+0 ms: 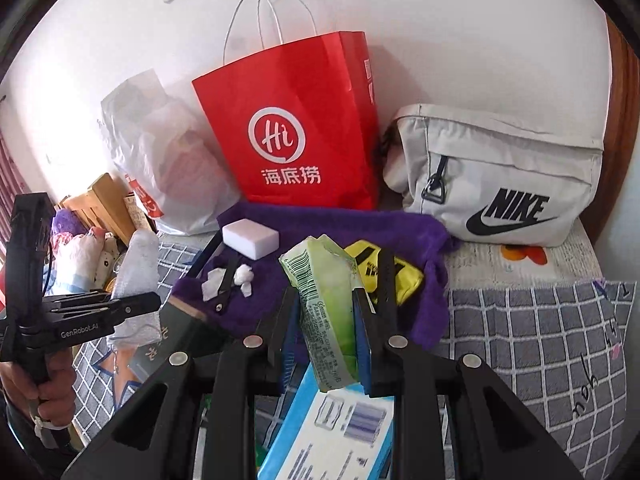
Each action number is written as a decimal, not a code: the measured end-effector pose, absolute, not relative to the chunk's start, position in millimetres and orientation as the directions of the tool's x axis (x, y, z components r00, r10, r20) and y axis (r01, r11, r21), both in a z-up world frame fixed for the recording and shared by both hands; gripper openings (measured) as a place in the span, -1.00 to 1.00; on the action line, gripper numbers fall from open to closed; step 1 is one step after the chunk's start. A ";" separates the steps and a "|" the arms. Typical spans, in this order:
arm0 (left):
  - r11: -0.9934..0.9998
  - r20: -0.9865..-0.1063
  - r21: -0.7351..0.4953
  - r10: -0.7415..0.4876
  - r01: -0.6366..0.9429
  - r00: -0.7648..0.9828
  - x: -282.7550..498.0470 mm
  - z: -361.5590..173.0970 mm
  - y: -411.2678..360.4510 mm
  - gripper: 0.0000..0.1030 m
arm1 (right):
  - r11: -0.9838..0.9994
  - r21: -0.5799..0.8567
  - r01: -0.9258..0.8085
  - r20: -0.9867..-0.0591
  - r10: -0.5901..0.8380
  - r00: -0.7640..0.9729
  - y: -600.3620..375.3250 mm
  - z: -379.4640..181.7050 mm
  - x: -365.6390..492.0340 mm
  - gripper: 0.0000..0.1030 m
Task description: Organize soft objects
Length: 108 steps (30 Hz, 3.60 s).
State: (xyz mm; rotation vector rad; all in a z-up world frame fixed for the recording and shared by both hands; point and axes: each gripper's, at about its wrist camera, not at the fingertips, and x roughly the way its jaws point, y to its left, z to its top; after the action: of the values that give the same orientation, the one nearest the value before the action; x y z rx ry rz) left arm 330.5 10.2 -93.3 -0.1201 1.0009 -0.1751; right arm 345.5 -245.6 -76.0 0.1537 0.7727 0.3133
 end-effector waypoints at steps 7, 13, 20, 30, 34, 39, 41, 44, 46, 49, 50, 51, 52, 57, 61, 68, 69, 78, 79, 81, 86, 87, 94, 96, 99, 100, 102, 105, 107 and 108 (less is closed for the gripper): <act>0.973 -0.841 -0.213 -0.231 0.092 0.489 356.6 -105.9 10.7 -0.72 | 0.942 0.258 -0.213 -0.655 0.333 0.678 -249.6 -83.6 382.9 -0.50; 0.960 -0.855 -0.263 -0.280 0.099 0.437 385.5 -123.3 6.4 -0.72 | 0.953 0.227 -0.199 -0.688 0.302 0.660 -244.9 -104.3 412.5 -0.50; 0.954 -0.868 -0.275 -0.300 0.120 0.394 416.1 -139.5 -5.5 -0.71 | 0.961 0.194 -0.199 -0.727 0.277 0.629 -243.0 -126.7 436.1 -0.50; 0.957 -0.895 -0.257 -0.287 0.132 0.341 447.3 -165.4 -22.5 -0.71 | 0.967 0.162 -0.198 -0.765 0.250 0.593 -234.7 -150.0 450.9 -0.48; 0.957 -0.905 -0.266 -0.290 0.117 0.312 456.1 -172.5 -22.4 -0.48 | 0.959 0.170 -0.225 -0.766 0.272 0.582 -227.0 -153.3 452.6 -0.28; 0.956 -0.906 -0.276 -0.292 0.095 0.305 459.3 -172.3 -18.0 -0.13 | 0.952 0.164 -0.257 -0.773 0.286 0.566 -216.5 -157.7 451.5 -0.11; 0.962 -0.905 -0.259 -0.273 0.089 0.326 458.1 -167.7 -14.2 0.28 | 0.947 0.165 -0.276 -0.763 0.300 0.572 -212.8 -153.3 447.8 -0.07; 0.971 -0.902 -0.224 -0.237 0.078 0.361 454.0 -158.3 -8.7 0.35 | 0.941 0.172 -0.291 -0.738 0.319 0.595 -210.7 -143.4 440.2 0.20; 0.973 -0.901 -0.220 -0.232 0.074 0.365 451.5 -153.1 -2.0 0.35 | 0.940 0.170 -0.296 -0.722 0.323 0.613 -208.4 -137.1 434.5 0.28; 0.978 -0.899 -0.203 -0.209 0.057 0.384 444.9 -143.8 7.4 0.35 | 0.934 0.171 -0.315 -0.717 0.337 0.611 -201.4 -129.3 424.7 0.28; 0.978 -0.898 -0.201 -0.205 0.053 0.390 442.6 -141.0 11.2 0.35 | 0.933 0.168 -0.318 -0.715 0.337 0.612 -199.3 -126.7 421.4 0.28; 0.978 -0.896 -0.202 -0.203 0.045 0.395 438.1 -138.1 16.7 0.35 | 0.932 0.167 -0.321 -0.714 0.339 0.613 -197.1 -124.1 417.0 0.28; 0.978 -0.894 -0.206 -0.205 0.040 0.398 434.3 -136.3 20.5 0.35 | 0.930 0.170 -0.325 -0.713 0.344 0.611 -194.9 -121.7 412.0 0.28; 0.976 -0.894 -0.218 -0.206 0.016 0.399 409.7 -132.0 40.2 0.35 | 0.904 0.204 -0.375 -0.716 0.399 0.573 -176.7 -116.5 376.7 0.26; 0.977 -0.893 -0.213 -0.194 -0.001 0.406 385.8 -126.4 56.0 0.35 | 0.890 0.194 -0.413 -0.746 0.407 0.527 -156.4 -127.5 346.1 -0.06; 0.968 -0.883 -0.246 -0.202 -0.052 0.425 351.0 -127.8 95.3 0.35 | 0.862 0.183 -0.472 -0.842 0.385 0.378 -120.9 -159.4 310.5 -0.12; 0.965 -0.880 -0.255 -0.207 -0.058 0.427 347.6 -128.5 98.2 0.35 | 0.858 0.162 -0.488 -0.854 0.370 0.366 -115.6 -161.7 306.5 -0.12; 0.950 -0.860 -0.308 -0.258 -0.045 0.440 322.2 -134.8 122.0 0.35 | 0.840 -0.015 -0.542 -0.933 0.184 0.311 -82.4 -186.7 291.7 -0.12; 0.952 -0.859 -0.305 -0.258 -0.037 0.441 322.4 -136.4 122.6 0.35 | 0.839 -0.011 -0.544 -0.936 0.183 0.300 -80.9 -188.8 292.0 -0.12; 0.953 -0.858 -0.300 -0.254 -0.033 0.446 322.1 -139.4 124.2 0.35 | 0.840 -0.011 -0.543 -0.942 0.172 0.287 -77.6 -194.0 292.3 -0.12; 0.944 -0.850 -0.330 -0.285 -0.025 0.444 320.0 -144.8 127.5 0.35 | 0.844 -0.025 -0.536 -0.947 0.152 0.283 -75.2 -199.6 292.1 -0.14; 0.942 -0.849 -0.335 -0.291 -0.023 0.441 319.4 -145.8 127.9 0.35 | 0.843 -0.019 -0.538 -0.945 0.161 0.284 -75.6 -199.7 292.3 -0.22; 0.944 -0.849 -0.330 -0.285 -0.025 0.445 302.8 -142.7 134.5 0.35 | 0.865 0.038 -0.500 -0.927 0.217 0.306 -84.1 -189.2 288.4 -0.55; 0.948 -0.850 -0.317 -0.265 -0.040 0.455 292.9 -140.7 138.4 0.35 | 0.884 0.078 -0.461 -0.913 0.249 0.324 -95.3 -179.2 282.2 -0.55; 0.952 -0.857 -0.304 -0.252 -0.046 0.449 279.0 -141.5 140.0 0.35 | 0.901 0.140 -0.410 -0.888 0.297 0.350 -110.5 -167.8 271.7 -0.55; 0.953 -0.860 -0.299 -0.247 -0.049 0.446 274.0 -141.9 139.6 0.35 | 0.905 0.155 -0.396 -0.879 0.309 0.362 -114.7 -163.9 266.4 -0.55; 0.955 -0.865 -0.294 -0.244 -0.050 0.438 263.0 -143.0 136.8 0.35 | 0.917 0.168 -0.362 -0.857 0.317 0.406 -123.2 -153.9 260.1 -0.55; 0.955 -0.869 -0.294 -0.248 -0.043 0.428 244.7 -143.9 128.8 0.35 | 0.940 0.148 -0.309 -0.823 0.291 0.489 -131.8 -138.0 241.8 -0.55; 0.954 -0.870 -0.299 -0.257 -0.036 0.421 233.4 -145.1 120.9 0.35 | 0.941 0.155 -0.302 -0.805 0.297 0.513 -134.1 -129.3 231.5 -0.55; 0.954 -0.871 -0.299 -0.260 -0.031 0.416 229.0 -145.9 117.5 0.35 | 0.940 0.162 -0.300 -0.795 0.304 0.525 -136.1 -125.3 227.6 -0.55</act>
State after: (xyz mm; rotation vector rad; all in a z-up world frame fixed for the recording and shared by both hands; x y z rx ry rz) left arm 229.0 117.5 -145.9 -0.2880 1.1370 -0.1459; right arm 227.6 -136.1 -125.3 0.0045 0.9523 0.3616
